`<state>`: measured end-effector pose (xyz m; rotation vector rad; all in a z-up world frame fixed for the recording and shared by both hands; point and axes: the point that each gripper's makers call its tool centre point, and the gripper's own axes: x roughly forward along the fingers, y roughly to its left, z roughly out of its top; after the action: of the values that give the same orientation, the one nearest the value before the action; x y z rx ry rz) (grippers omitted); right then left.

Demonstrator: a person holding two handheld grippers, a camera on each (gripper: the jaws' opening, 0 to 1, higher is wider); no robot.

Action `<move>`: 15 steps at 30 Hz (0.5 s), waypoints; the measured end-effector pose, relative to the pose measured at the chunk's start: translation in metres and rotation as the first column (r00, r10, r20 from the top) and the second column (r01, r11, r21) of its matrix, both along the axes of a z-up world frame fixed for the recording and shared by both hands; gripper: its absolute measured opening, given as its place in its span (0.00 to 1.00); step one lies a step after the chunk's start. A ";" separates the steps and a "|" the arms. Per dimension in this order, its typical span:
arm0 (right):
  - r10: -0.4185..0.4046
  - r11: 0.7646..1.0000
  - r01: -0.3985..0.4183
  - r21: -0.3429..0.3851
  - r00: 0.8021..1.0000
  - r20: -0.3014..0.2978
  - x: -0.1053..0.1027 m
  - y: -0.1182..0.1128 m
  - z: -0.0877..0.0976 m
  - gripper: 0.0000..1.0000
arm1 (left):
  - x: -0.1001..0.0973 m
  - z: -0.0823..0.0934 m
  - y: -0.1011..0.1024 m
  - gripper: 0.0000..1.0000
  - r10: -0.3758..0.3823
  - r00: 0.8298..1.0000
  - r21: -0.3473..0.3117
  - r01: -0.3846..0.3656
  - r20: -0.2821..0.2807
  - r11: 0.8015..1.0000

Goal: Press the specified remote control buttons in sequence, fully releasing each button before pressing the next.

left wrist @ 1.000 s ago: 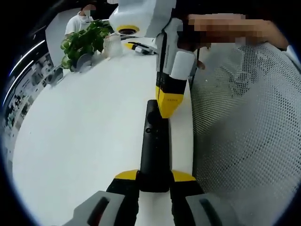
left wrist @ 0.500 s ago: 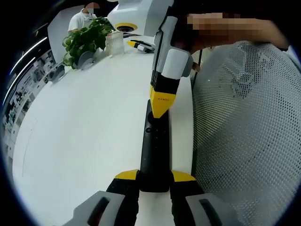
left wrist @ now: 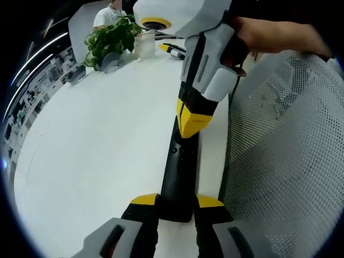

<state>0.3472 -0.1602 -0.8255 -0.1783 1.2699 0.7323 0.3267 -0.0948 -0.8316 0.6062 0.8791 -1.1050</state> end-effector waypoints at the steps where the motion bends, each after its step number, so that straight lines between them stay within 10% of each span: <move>1: -0.010 1.000 0.010 0.008 1.000 -0.003 0.000 -0.001 0.000 0.00 | 0.000 0.000 0.000 0.25 0.005 1.000 0.001 -0.005 0.001 1.000; 15: -0.061 0.993 0.075 0.089 0.986 -0.155 -0.001 -0.001 0.001 0.00 | -0.002 0.001 -0.001 0.25 -0.020 1.000 -0.001 0.020 0.014 1.000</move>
<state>0.3465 -0.1617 -0.8247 -0.0011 1.3760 0.7567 0.3245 -0.0961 -0.8309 0.6221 0.8624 -1.1178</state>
